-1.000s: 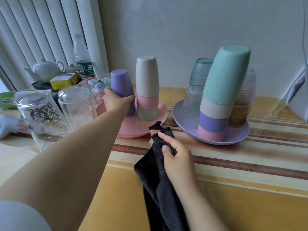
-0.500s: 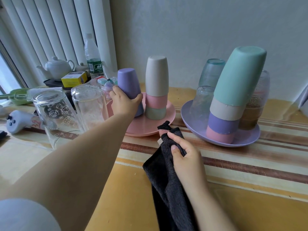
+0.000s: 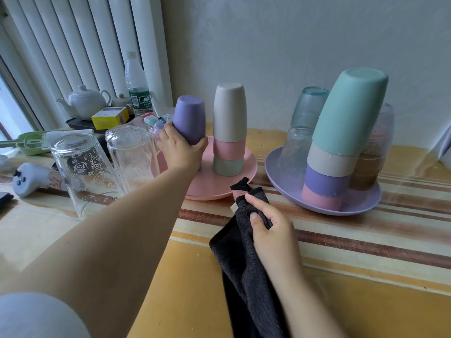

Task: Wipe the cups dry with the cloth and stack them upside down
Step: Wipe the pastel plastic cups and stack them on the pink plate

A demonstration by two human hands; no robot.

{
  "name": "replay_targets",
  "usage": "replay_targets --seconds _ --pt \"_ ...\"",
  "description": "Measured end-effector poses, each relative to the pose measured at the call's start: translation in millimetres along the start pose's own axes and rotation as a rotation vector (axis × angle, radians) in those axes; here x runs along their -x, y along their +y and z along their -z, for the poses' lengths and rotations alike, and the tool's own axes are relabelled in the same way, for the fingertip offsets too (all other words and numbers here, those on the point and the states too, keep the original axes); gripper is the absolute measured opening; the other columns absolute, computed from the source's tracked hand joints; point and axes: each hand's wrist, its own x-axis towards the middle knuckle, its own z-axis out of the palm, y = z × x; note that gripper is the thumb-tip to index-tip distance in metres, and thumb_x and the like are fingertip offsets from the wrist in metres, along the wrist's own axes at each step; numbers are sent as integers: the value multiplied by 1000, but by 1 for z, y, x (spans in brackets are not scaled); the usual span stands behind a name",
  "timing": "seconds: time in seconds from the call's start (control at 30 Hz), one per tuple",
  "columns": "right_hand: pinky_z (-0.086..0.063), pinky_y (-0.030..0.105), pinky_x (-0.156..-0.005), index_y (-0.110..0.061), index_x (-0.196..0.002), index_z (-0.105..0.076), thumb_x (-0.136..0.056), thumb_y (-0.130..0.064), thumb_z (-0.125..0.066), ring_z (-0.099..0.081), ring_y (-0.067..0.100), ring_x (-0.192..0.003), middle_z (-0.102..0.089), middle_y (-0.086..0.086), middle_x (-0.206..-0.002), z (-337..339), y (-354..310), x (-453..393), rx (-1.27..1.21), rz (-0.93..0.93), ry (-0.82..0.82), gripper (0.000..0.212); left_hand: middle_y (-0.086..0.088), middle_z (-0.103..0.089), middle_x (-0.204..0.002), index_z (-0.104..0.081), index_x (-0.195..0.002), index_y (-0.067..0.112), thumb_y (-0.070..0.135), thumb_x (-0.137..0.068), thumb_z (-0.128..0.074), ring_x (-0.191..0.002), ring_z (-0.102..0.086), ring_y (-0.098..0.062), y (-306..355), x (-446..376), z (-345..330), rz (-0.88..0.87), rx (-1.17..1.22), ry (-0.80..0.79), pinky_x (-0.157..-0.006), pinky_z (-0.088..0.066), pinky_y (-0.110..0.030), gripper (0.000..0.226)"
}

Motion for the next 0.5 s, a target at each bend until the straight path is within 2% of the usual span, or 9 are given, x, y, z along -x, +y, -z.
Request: replay_targets --seconds 0.13,0.3,0.37,0.43,0.5 --pt "-33 -6 -80 -34 -111 -65 -92 -2 -48 -54 -13 -100 -60 -28 -105 1 -2 1 5 -4 -1 40 -19 -43 -130 -38 -128 -1 32 -79 -74 -113 -51 -37 -3 4 -1 -9 2 -20 -93 -41 -40 69" --pt "-32 -7 -78 -34 -110 -65 -92 -3 -48 -51 -22 -96 -60 -28 -105 1 -2 1 -1 -5 -5 40 -14 -45 -130 -39 -129 2 42 -79 -71 -117 -49 -33 6 2 0 -4 -17 18 -99 -38 -51 72" --pt "-33 -6 -80 -33 -110 -65 -92 -2 -48 -53 -17 -99 -62 -26 -106 0 -2 1 -11 -5 -8 40 -15 -47 -127 -40 -129 1 47 -73 -71 -118 -48 -34 9 -1 2 -26 23 42 -101 -37 -52 79" --pt "-34 -5 -82 -33 -110 -65 -92 -2 -48 -56 -10 -102 -63 -23 -108 0 -2 1 -12 -2 -9 40 -18 -48 -127 -40 -131 -1 45 -70 -72 -119 -46 -34 14 -4 5 -61 67 67 -102 -37 -46 82" --pt "-36 -4 -83 -33 -111 -65 -92 -2 -48 -57 -6 -105 -64 -21 -109 0 -2 1 -11 -2 -9 40 -20 -45 -128 -38 -135 -2 34 -74 -76 -120 -44 -33 21 -7 9 -98 106 95 -101 -36 -39 80"
